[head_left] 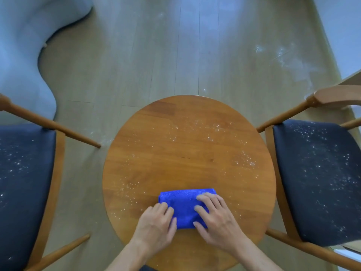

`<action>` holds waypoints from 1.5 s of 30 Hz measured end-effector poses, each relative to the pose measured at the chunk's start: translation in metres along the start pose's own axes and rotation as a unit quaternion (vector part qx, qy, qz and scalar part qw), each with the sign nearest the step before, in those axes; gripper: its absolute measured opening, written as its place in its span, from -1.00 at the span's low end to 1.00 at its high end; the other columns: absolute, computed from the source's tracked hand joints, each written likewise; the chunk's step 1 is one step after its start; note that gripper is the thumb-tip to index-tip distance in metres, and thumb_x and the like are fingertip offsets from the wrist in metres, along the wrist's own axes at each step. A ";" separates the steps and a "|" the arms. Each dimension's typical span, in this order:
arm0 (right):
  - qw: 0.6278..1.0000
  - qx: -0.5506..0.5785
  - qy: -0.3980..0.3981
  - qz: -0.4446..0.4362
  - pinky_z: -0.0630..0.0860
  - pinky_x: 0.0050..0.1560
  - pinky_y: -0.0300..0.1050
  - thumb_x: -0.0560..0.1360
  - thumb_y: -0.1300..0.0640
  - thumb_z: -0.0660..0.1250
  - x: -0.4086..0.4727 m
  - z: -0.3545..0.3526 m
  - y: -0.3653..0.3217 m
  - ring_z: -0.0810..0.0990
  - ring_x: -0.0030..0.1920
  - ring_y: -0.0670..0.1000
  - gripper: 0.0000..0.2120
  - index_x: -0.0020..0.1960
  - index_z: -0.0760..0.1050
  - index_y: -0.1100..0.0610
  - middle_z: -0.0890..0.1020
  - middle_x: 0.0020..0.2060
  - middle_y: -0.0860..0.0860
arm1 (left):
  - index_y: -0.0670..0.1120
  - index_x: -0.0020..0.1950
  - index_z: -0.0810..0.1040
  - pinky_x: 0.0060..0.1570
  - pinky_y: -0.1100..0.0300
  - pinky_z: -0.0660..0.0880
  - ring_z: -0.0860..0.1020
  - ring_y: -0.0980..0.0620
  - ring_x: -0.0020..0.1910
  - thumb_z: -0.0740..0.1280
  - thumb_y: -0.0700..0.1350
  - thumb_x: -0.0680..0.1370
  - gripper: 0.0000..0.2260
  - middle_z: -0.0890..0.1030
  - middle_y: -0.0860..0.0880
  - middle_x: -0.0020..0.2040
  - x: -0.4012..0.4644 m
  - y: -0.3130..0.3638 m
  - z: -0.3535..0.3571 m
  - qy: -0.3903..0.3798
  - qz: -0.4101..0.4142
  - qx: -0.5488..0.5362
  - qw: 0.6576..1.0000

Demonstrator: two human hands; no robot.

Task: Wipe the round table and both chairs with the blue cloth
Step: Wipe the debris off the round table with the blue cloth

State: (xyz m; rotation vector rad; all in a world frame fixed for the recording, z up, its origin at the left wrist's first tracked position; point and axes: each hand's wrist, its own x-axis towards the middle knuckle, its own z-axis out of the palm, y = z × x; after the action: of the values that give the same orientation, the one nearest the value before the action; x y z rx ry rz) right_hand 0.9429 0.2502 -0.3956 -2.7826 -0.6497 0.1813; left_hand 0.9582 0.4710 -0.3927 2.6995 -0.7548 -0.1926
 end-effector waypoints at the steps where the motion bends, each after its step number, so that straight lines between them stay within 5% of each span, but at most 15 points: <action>1: 1.000 0.003 -0.014 -0.018 0.42 0.28 0.16 0.35 -0.04 0.37 0.008 0.003 0.001 0.46 0.28 0.18 -0.63 0.12 0.55 0.05 0.53 0.24 0.10 | -0.08 -0.34 0.48 -0.47 0.15 0.44 0.48 -0.02 -0.42 0.24 -0.04 0.43 -0.82 0.45 -0.01 -0.38 0.005 -0.003 -0.003 0.026 -0.033 -0.017 0.999; 3: 0.993 -0.023 -0.082 -0.076 0.30 0.38 0.23 0.35 -0.15 0.33 0.023 0.011 0.001 0.35 0.41 0.20 -0.40 0.38 0.39 -0.10 0.39 0.42 0.10 | -0.11 -0.31 0.50 -0.44 0.15 0.46 0.51 -0.03 -0.41 0.17 -0.05 0.46 -0.78 0.48 -0.02 -0.37 0.015 -0.013 -0.011 0.055 -0.103 -0.028 0.993; 6: 0.982 -0.059 -0.139 -0.110 0.36 0.34 0.22 0.38 -0.25 0.30 0.034 0.025 0.002 0.36 0.41 0.18 -0.33 0.46 0.26 -0.20 0.32 0.47 0.09 | -0.14 -0.25 0.54 -0.47 0.15 0.45 0.54 -0.07 -0.39 0.17 -0.06 0.46 -0.77 0.52 -0.03 -0.34 0.029 -0.027 -0.019 0.070 -0.198 -0.042 0.977; 10: 0.994 -0.041 -0.081 -0.067 0.46 0.22 0.13 0.44 -0.16 0.26 0.035 0.040 0.002 0.47 0.30 0.17 -0.45 0.42 0.34 -0.15 0.39 0.42 0.11 | -0.16 -0.12 0.54 -0.32 0.10 0.41 0.53 -0.12 -0.17 0.36 -0.20 0.49 -0.96 0.52 -0.04 -0.23 0.056 -0.031 -0.016 0.043 -0.318 -0.102 0.942; 13: 0.998 -0.007 -0.016 0.067 0.46 0.21 0.17 0.45 -0.12 0.32 0.054 0.042 0.010 0.46 0.32 0.20 -0.46 0.40 0.40 -0.05 0.39 0.41 0.16 | -0.14 -0.04 0.53 -0.15 0.07 0.39 0.47 -0.10 -0.02 0.33 -0.17 0.51 -0.94 0.51 -0.04 -0.14 0.072 -0.025 -0.006 0.028 -0.371 -0.148 0.916; 17: 0.973 -0.027 0.054 0.223 0.40 0.29 0.21 0.44 -0.07 0.37 0.086 0.030 0.039 0.41 0.38 0.22 -0.45 0.39 0.44 0.08 0.38 0.41 0.22 | -0.18 0.05 0.57 0.00 -0.04 0.48 0.48 -0.16 0.06 0.43 -0.21 0.44 -0.80 0.53 -0.12 0.02 0.081 -0.016 0.011 0.012 -0.272 -0.082 0.959; 21: 0.939 0.009 0.084 0.334 0.45 0.25 0.13 0.46 -0.05 0.34 0.081 0.044 0.013 0.40 0.39 0.20 -0.46 0.39 0.44 0.14 0.34 0.44 0.22 | -0.25 0.17 0.56 0.23 -0.13 0.45 0.42 -0.23 0.35 0.36 -0.31 0.45 -0.71 0.50 -0.21 0.29 0.093 -0.009 0.026 0.001 -0.221 -0.055 0.974; 24: 0.962 0.015 0.075 0.263 0.38 0.30 0.16 0.51 -0.09 0.24 0.042 0.064 -0.011 0.32 0.44 0.21 -0.47 0.39 0.43 0.17 0.31 0.45 0.23 | -0.29 0.26 0.53 0.33 -0.18 0.38 0.37 -0.28 0.41 0.14 -0.30 0.39 -0.54 0.45 -0.25 0.37 0.097 -0.011 0.040 -0.006 -0.163 -0.024 0.986; 27: 0.988 -0.052 0.066 0.129 0.35 0.31 0.20 0.52 -0.08 0.25 -0.007 0.065 0.038 0.28 0.46 0.20 -0.48 0.36 0.46 0.21 0.31 0.44 0.23 | -0.21 0.39 0.45 0.44 -0.10 0.16 0.26 -0.19 0.48 0.06 -0.15 0.45 -0.47 0.34 -0.18 0.48 0.091 -0.013 0.058 -0.036 -0.060 0.013 0.997; 30: 0.980 -0.096 0.085 0.149 0.33 0.34 0.23 0.52 -0.04 0.26 -0.034 0.048 0.104 0.24 0.48 0.20 -0.47 0.39 0.41 0.24 0.27 0.47 0.23 | -0.10 0.52 0.28 0.48 -0.10 0.06 0.13 -0.12 0.54 0.05 0.01 0.56 -0.48 0.20 -0.12 0.55 0.090 -0.011 0.073 -0.043 -0.071 0.012 0.996; 33: 0.921 -0.106 0.130 0.353 0.29 0.39 0.21 0.56 -0.02 0.21 -0.016 0.039 0.150 0.24 0.48 0.23 -0.45 0.44 0.32 0.27 0.26 0.47 0.26 | -0.08 0.55 0.19 0.47 -0.17 0.07 0.09 -0.16 0.55 -0.05 0.10 0.62 -0.47 0.12 -0.14 0.58 0.089 -0.013 0.086 -0.050 -0.072 0.047 0.995; 36: 0.782 -0.044 0.208 0.586 0.32 0.33 0.25 0.57 -0.02 0.21 0.049 0.024 0.177 0.25 0.45 0.29 -0.42 0.48 0.23 0.26 0.22 0.47 0.30 | -0.08 0.55 0.15 0.48 -0.18 0.05 0.09 -0.17 0.55 -0.13 0.13 0.64 -0.47 0.10 -0.15 0.58 0.087 -0.016 0.094 -0.051 -0.063 0.067 0.994; 38: 0.753 -0.027 0.218 0.620 0.27 0.34 0.27 0.57 -0.06 0.19 0.094 0.018 0.175 0.21 0.46 0.30 -0.40 0.49 0.20 0.24 0.19 0.48 0.30 | -0.07 0.55 0.14 0.48 -0.18 0.05 0.08 -0.16 0.55 -0.12 0.14 0.64 -0.47 0.10 -0.15 0.58 0.087 -0.017 0.097 -0.047 -0.067 0.076 0.994; 45: 0.940 -0.043 0.157 0.299 0.25 0.42 0.15 0.57 -0.09 0.16 0.111 0.055 0.072 0.18 0.51 0.18 -0.45 0.48 0.29 0.16 0.21 0.50 0.21 | -0.12 0.53 0.21 0.49 -0.14 0.06 0.12 -0.12 0.55 -0.11 0.11 0.64 -0.47 0.13 -0.12 0.58 0.086 -0.015 0.094 -0.021 -0.071 0.060 0.995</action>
State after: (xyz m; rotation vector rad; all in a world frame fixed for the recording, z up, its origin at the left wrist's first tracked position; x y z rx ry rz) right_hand 1.0620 0.2510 -0.4761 -2.9105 0.2816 -0.1788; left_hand 1.0186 0.4117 -0.4899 2.8731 -0.6034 -0.2451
